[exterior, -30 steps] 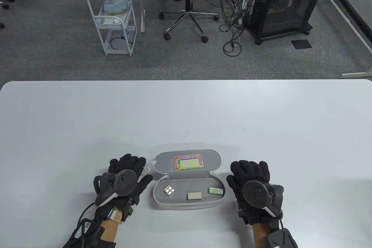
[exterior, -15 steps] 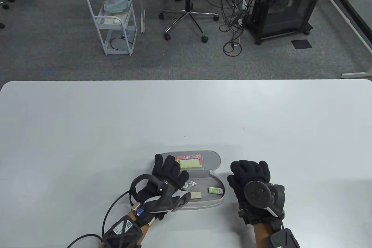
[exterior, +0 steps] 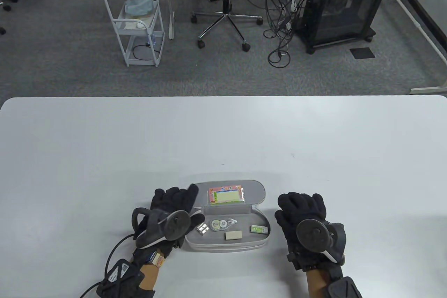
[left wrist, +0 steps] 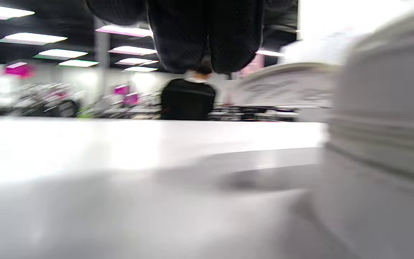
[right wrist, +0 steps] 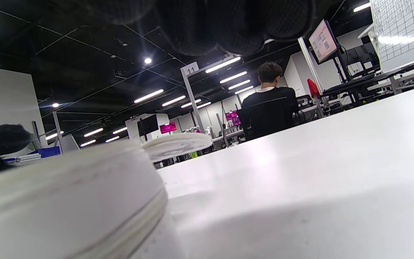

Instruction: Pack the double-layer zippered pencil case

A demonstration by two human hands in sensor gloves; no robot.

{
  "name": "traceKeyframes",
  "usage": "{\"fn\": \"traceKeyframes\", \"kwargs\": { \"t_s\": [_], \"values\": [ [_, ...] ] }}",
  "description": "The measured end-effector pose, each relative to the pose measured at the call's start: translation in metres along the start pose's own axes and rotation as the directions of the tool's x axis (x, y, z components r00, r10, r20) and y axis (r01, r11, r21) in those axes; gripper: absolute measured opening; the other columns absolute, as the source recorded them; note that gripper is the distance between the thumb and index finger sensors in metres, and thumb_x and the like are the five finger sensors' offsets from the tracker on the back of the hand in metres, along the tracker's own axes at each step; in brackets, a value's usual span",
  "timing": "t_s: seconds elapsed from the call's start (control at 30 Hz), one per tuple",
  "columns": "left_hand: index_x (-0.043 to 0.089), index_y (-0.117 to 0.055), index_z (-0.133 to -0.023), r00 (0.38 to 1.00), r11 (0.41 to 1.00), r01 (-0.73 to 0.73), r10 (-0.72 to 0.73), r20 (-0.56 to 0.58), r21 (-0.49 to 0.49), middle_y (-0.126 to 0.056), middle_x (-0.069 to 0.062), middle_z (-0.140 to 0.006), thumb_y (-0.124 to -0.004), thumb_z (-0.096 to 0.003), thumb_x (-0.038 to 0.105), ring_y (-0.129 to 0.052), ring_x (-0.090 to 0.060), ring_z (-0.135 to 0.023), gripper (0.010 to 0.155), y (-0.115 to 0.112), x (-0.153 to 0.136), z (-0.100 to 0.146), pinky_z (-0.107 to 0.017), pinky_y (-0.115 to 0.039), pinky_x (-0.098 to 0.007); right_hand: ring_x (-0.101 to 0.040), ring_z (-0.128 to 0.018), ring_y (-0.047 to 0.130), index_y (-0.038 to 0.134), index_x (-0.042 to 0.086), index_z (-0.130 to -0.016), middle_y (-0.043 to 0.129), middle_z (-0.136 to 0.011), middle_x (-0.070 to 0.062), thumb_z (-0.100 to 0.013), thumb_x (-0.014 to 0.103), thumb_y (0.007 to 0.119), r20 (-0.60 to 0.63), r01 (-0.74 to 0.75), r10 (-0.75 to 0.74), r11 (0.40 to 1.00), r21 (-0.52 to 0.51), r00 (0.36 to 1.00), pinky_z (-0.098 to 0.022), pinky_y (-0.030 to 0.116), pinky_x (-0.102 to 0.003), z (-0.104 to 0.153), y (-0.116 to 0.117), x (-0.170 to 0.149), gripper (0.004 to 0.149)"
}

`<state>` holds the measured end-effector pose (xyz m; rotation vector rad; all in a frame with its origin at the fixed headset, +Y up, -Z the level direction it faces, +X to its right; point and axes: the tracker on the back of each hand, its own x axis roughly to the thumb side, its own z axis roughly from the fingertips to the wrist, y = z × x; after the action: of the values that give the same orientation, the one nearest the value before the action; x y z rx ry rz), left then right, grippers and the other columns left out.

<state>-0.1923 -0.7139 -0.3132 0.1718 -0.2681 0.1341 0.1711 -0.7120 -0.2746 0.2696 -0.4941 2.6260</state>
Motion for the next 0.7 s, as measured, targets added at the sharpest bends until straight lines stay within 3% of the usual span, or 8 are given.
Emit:
{"fn": "traceKeyframes", "kwargs": {
  "t_s": [0.07, 0.13, 0.27, 0.4, 0.5, 0.6, 0.67, 0.7],
  "values": [
    [0.021, -0.041, -0.104, 0.983, 0.990, -0.134, 0.128, -0.129, -0.046, -0.086, -0.001, -0.093, -0.050, -0.0436, 0.068, -0.090, -0.035, -0.084, 0.077, -0.005, -0.016, -0.002, -0.065, -0.068, -0.054, -0.041, -0.088, 0.067, 0.075, 0.017, -0.092, 0.073, -0.097, -0.014, -0.046, 0.046, 0.070, -0.003, -0.016, 0.016, 1.000, 0.016, 1.000, -0.071, 0.035, -0.061, -0.001, 0.002, -0.001, 0.055],
    [0.020, -0.043, -0.104, 0.963, 0.969, -0.238, 0.226, -0.147, -0.071, -0.088, -0.003, -0.093, -0.050, -0.0437, 0.068, -0.091, -0.036, -0.084, 0.078, -0.013, -0.020, -0.004, -0.065, -0.069, -0.055, -0.040, -0.087, 0.068, 0.075, 0.017, -0.092, 0.075, -0.096, -0.014, -0.045, 0.046, 0.070, -0.002, -0.024, 0.024, 0.999, 0.023, 1.000, -0.071, 0.037, -0.061, -0.001, 0.004, -0.001, 0.055],
    [0.012, -0.026, -0.104, 0.939, 0.915, -0.344, 0.334, -0.083, -0.209, -0.083, -0.009, -0.098, -0.050, -0.0418, 0.070, -0.087, -0.040, -0.088, 0.088, -0.030, -0.013, -0.011, -0.067, -0.065, -0.058, -0.040, -0.087, 0.069, 0.076, 0.017, -0.092, 0.075, -0.096, -0.014, -0.045, 0.046, 0.070, -0.004, -0.019, 0.020, 0.999, 0.040, 1.000, -0.070, 0.038, -0.060, -0.001, 0.007, 0.000, 0.055],
    [0.008, -0.015, -0.101, 0.916, 0.886, -0.400, 0.398, -0.058, -0.235, -0.075, -0.012, -0.103, -0.048, -0.0405, 0.072, -0.080, -0.041, -0.094, 0.094, -0.038, -0.006, -0.015, -0.070, -0.061, -0.060, -0.040, -0.087, 0.069, 0.075, 0.017, -0.092, 0.075, -0.096, -0.014, -0.045, 0.046, 0.070, 0.015, -0.084, 0.083, 0.994, 0.066, 0.996, -0.070, 0.037, -0.060, -0.001, 0.012, 0.003, 0.055],
    [0.011, -0.006, -0.100, 0.850, 0.807, -0.517, 0.524, -0.058, -0.286, -0.061, -0.010, -0.110, -0.046, -0.0422, 0.072, -0.070, -0.041, -0.101, 0.093, -0.040, -0.011, -0.016, -0.073, -0.053, -0.063, -0.040, -0.087, 0.068, 0.075, 0.017, -0.093, 0.075, -0.097, -0.014, -0.045, 0.046, 0.070, 0.019, -0.090, 0.089, 0.993, 0.077, 0.996, -0.071, 0.037, -0.060, -0.001, 0.014, 0.003, 0.055],
    [0.014, -0.005, -0.100, 0.693, 0.684, -0.708, 0.721, 0.011, -0.172, -0.057, -0.007, -0.112, -0.053, -0.0454, 0.068, -0.065, -0.040, -0.104, 0.090, -0.033, -0.023, -0.012, -0.074, -0.051, -0.065, -0.041, -0.088, 0.068, 0.074, 0.017, -0.093, 0.074, -0.097, -0.014, -0.046, 0.045, 0.070, 0.016, -0.089, 0.088, 0.993, 0.077, 0.996, -0.071, 0.037, -0.061, -0.002, 0.014, 0.003, 0.055],
    [0.016, -0.016, -0.102, 0.548, 0.547, -0.837, 0.835, 0.052, 0.027, -0.068, -0.006, -0.106, -0.067, -0.0451, 0.060, -0.076, -0.039, -0.097, 0.088, -0.027, -0.032, -0.008, -0.070, -0.057, -0.064, -0.041, -0.088, 0.067, 0.074, 0.017, -0.093, 0.074, -0.097, -0.014, -0.046, 0.045, 0.070, 0.008, -0.087, 0.087, 0.993, 0.077, 0.996, -0.071, 0.036, -0.061, -0.002, 0.013, 0.001, 0.055],
    [0.017, -0.018, -0.102, 0.530, 0.529, -0.848, 0.846, 0.057, 0.030, -0.072, -0.004, -0.103, -0.069, -0.0459, 0.057, -0.079, -0.037, -0.094, 0.086, -0.025, -0.033, -0.007, -0.070, -0.058, -0.063, -0.041, -0.088, 0.067, 0.074, 0.017, -0.093, 0.073, -0.097, -0.014, -0.046, 0.045, 0.070, 0.004, -0.086, 0.086, 0.993, 0.077, 0.996, -0.071, 0.036, -0.061, -0.002, 0.013, 0.000, 0.055]
  ]
}}
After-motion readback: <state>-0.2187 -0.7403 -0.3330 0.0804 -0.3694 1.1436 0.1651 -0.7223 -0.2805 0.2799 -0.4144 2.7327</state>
